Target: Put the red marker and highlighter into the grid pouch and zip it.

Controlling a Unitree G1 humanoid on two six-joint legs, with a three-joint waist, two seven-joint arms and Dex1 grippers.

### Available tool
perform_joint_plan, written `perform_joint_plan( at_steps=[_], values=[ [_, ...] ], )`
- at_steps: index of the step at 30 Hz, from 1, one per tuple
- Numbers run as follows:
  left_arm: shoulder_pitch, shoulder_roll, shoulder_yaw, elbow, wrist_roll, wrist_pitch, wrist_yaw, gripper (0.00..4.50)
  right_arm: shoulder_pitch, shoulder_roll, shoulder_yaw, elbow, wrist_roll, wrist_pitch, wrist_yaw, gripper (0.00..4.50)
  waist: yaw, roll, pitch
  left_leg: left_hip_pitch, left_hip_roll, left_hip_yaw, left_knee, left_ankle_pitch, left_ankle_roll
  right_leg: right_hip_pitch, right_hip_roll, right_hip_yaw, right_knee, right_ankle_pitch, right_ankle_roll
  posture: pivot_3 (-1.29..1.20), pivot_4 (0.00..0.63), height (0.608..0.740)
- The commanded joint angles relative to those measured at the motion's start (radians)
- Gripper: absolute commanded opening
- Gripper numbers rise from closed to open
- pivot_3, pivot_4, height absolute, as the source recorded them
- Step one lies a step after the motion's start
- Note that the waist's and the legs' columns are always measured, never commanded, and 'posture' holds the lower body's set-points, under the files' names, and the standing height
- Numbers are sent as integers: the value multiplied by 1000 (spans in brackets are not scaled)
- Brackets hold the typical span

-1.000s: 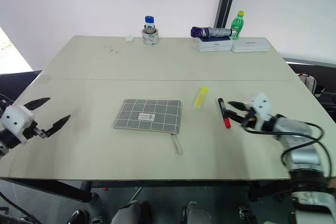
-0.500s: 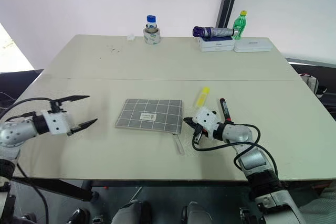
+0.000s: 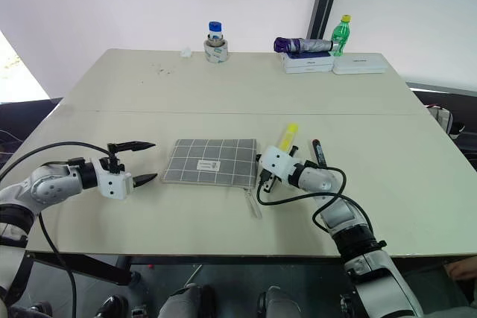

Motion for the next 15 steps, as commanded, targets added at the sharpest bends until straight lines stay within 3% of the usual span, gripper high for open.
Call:
perform_joint_plan(
  at_steps=[1, 15],
  values=[
    [-18, 5, -76, 22, 104, 6, 105, 4500, -44, 20, 21, 27, -34, -44, -35, 55, -1, 0, 0, 0, 0, 0, 0, 0, 0, 0, 0, 0, 0, 0, 0, 0, 150, 738],
    [-41, 31, -219, 71, 207, -10, 324, 4500, -105, 55, 42, 137, -68, -121, -68, 55, -3, 5, -3, 1, 0, 3, 0, 0, 0, 0, 0, 0, 1, 0, 0, 0, 150, 738]
  ],
)
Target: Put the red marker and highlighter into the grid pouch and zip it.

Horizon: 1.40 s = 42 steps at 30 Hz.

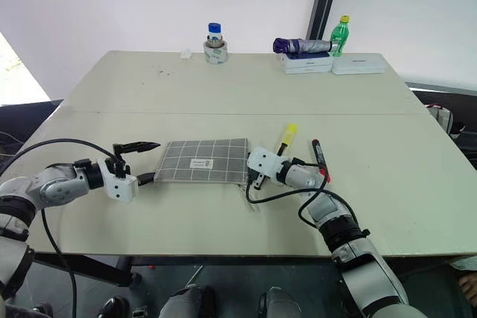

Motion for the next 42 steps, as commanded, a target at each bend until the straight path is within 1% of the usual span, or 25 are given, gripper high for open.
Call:
perform_joint_plan(
  at_steps=[1, 11, 12, 14, 18, 20, 21, 28, 31, 32, 33, 35, 37, 38, 39, 41, 42],
  values=[
    [4, -6, -64, 30, 51, 2, 17, 4500, -42, 15, 0, 11, 2, -39, -9, 55, 0, 0, 0, 0, 0, 0, 0, 0, 0, 0, 0, 0, 0, 0, 0, 0, 150, 738],
    [-15, -36, -118, 49, 50, -19, 40, 4500, -60, 16, -4, 49, 5, -61, -4, 55, 4, 5, -3, 0, 0, 0, 0, 0, 0, 0, 0, 0, 0, 0, 0, 0, 150, 738],
    [-13, -39, -121, 49, 51, -21, 41, 4252, -59, 17, -5, 46, 7, -60, -4, 14, 4, 5, -4, 0, 0, 0, 0, 0, 0, 0, 0, 0, 0, 0, 0, 0, 150, 738],
    [-10, -50, -117, 63, 30, -30, 23, 3610, -57, 19, -6, 39, 10, -58, -1, 0, 4, 6, -4, 0, 0, 1, 0, 0, 0, 0, 0, 0, 0, 0, 0, 0, 150, 738],
    [-12, -59, -129, 64, 31, -32, 22, 1545, -56, 19, -8, 38, 15, -57, 4, 0, 4, 6, -4, 0, 0, 1, 0, 0, 0, 0, 0, 0, 0, 0, 0, 0, 150, 738],
    [-11, -64, -136, 64, 29, -32, 21, 467, -56, 20, -8, 36, 16, -58, 8, 0, 3, 10, -6, 0, 0, 1, 0, 0, 0, 0, 0, 0, 0, 0, 0, 0, 150, 738],
    [-10, -66, -135, 67, 22, -32, 18, 48, -55, 20, -8, 35, 18, -59, 12, 0, 3, 13, -8, 0, -1, 1, 0, 0, 0, 0, -1, 0, 0, 0, 0, 0, 150, 738],
    [1, -84, -125, 83, -33, -47, -20, 48, -48, 20, -10, 28, 21, -58, 20, 0, 3, 15, -10, 1, -1, 2, 0, 0, 0, 0, -1, 1, 0, 0, 0, 0, 150, 738],
    [18, -108, -84, 122, -168, -58, -127, 48, -45, 17, -20, 21, 36, -44, 31, 0, 3, 17, -11, 1, -1, 2, 0, 0, 0, 0, -1, 1, 0, 0, 0, 0, 150, 738],
    [32, -118, -57, 128, -246, -62, -174, 48, -36, 15, -50, -3, 97, -15, 74, 0, 3, 18, -11, 1, -1, 2, 0, 0, 0, 0, -1, 1, 0, 0, 0, 0, 150, 738],
    [45, -123, -40, 122, -299, -64, -210, 12, -30, 19, -88, -25, 174, 17, 120, 251, 3, 18, -11, 1, -1, 2, 0, 0, 0, 0, -1, 1, 0, 0, 0, 0, 150, 738],
    [78, -124, -21, 91, -392, -61, -288, 0, -27, 6, -117, -56, 203, 34, 123, 861, 1, 18, -11, 1, 0, 1, 0, 0, 0, 0, -1, 1, 0, 0, 0, 0, 150, 738],
    [142, -125, 15, 26, -530, -25, -363, 0, -4, -19, -160, -150, 258, 101, 141, 1820, -1, 18, -11, 1, 0, 0, 0, 0, 0, 0, -1, 2, 0, 0, 0, 0, 150, 738],
    [168, -126, 32, -8, -592, -1, -398, 0, 7, -31, -173, -185, 277, 132, 153, 2472, -2, 18, -11, 1, 0, -1, 0, 0, 0, 0, -1, 2, 0, 0, 0, 0, 150, 738],
    [198, -120, 46, -52, -653, 29, -439, 0, 22, -47, -183, -223, 296, 161, 171, 2905, -3, 18, -11, 1, 0, -2, 0, 0, 0, 0, -1, 2, 0, 0, 0, 0, 150, 738],
    [272, -109, 77, -176, -802, 132, -531, 0, 46, -59, -236, -313, 376, 290, 174, 2905, -4, 18, -11, 1, 0, -2, 0, 0, 0, 0, 0, 2, 0, 0, 0, 0, 150, 738],
    [302, -105, 94, -231, -852, 178, -565, 0, 54, -63, -255, -347, 403, 339, 173, 2905, -5, 18, -11, 1, 0, -3, 0, 0, 0, 0, 0, 2, 0, 0, 0, 0, 150, 738]
  ],
)
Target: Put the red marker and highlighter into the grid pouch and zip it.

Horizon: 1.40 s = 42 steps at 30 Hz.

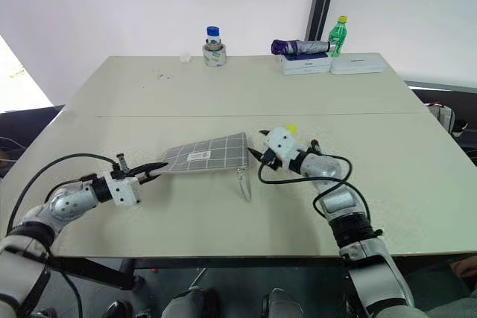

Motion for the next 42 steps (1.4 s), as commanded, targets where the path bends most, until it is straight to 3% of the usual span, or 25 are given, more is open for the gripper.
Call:
perform_joint_plan(
  at_steps=[1, 5, 8, 11, 20, 35, 38, 42],
  values=[
    [88, 21, 45, -169, -168, 132, -118, 0, 23, -20, -77, -148, 104, 146, 3, 2905, -1, 0, 0, 0, 0, 0, 0, 0, 0, 0, 0, 0, 0, 0, 0, 0, 150, 738],
    [214, 45, 147, -382, -200, 298, -83, 0, 137, -15, -155, -369, 210, 358, -66, 2905, 0, 0, 0, 0, 0, -2, 0, 0, 0, 0, 0, 1, 0, 0, 0, 0, 150, 738],
    [281, 22, 216, -530, -196, 470, -26, 0, 274, 33, -83, -530, 220, 432, -107, 2905, 3, -2, -1, -1, 0, -3, -1, -3, 5, 1, 0, 0, -1, 0, 0, 0, 150, 738],
    [319, 3, 247, -637, -152, 575, 1, 0, 313, 84, -52, -587, 224, 481, -158, 2905, 2, -2, -1, 0, 0, -5, -1, -3, 5, 1, 1, 0, -1, 0, 0, 0, 150, 738],
    [350, -90, 256, -880, 2, 846, 84, 0, 264, 203, 9, -525, 193, 506, -266, 2905, 4, -3, -2, -1, 0, -5, 0, -3, 5, 1, 2, 0, -1, 0, 0, 0, 150, 738],
    [381, -175, 253, -993, 57, 920, 82, 0, 171, 258, 39, -365, 168, 488, -282, 2905, 4, -4, -2, -1, 0, -5, -1, -3, 5, 1, 1, 0, -1, 0, 0, 0, 150, 738],
    [375, -183, 252, -993, 61, 930, 79, 0, 169, 265, 37, -356, 169, 484, -285, 2102, 3, -4, -2, 0, 0, -5, -1, -3, 5, 1, 1, 0, -1, 0, 0, 0, 150, 738],
    [369, -192, 252, -994, 66, 939, 78, 0, 170, 274, 27, -359, 177, 488, -289, 61, 4, -4, -2, -1, 0, -5, -1, -3, 5, 1, 1, 0, -1, 0, 0, 0, 150, 738]
  ],
)
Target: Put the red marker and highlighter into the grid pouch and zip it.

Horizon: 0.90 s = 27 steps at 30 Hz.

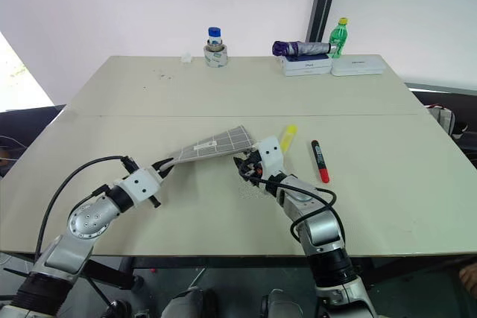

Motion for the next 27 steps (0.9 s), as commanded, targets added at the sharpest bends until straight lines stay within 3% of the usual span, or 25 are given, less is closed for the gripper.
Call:
perform_joint_plan(
  at_steps=[1, 11, 17, 27],
  values=[
    [-19, -4, 17, -34, 7, -1, 5, 0, -14, 3, -3, -29, 11, -16, 8, 19, 0, 0, 0, 0, 0, 0, 0, 0, 0, 0, 0, 0, 0, 0, 0, 0, 150, 738],
    [-44, -52, -30, -48, 29, 3, -6, 0, -82, -52, 169, -19, -143, -110, 69, 19, -3, 0, 0, 0, 0, 0, -1, 0, 0, 0, -1, 0, 0, 0, 0, 0, 150, 738],
    [-40, -53, -49, -73, 76, -3, -15, 0, -125, -21, 160, 10, -128, -108, 96, 19, 1, 0, 0, 0, 0, 0, -1, 0, 0, 0, 0, 0, 0, 0, 0, 0, 150, 738],
    [-100, -116, -80, -62, 97, 42, -3, 0, -198, 6, 316, 60, -189, -225, 241, 19, 0, -1, 0, 0, 0, 0, -1, 0, 0, 0, 0, 0, -1, 0, 0, 0, 150, 738]
  ],
)
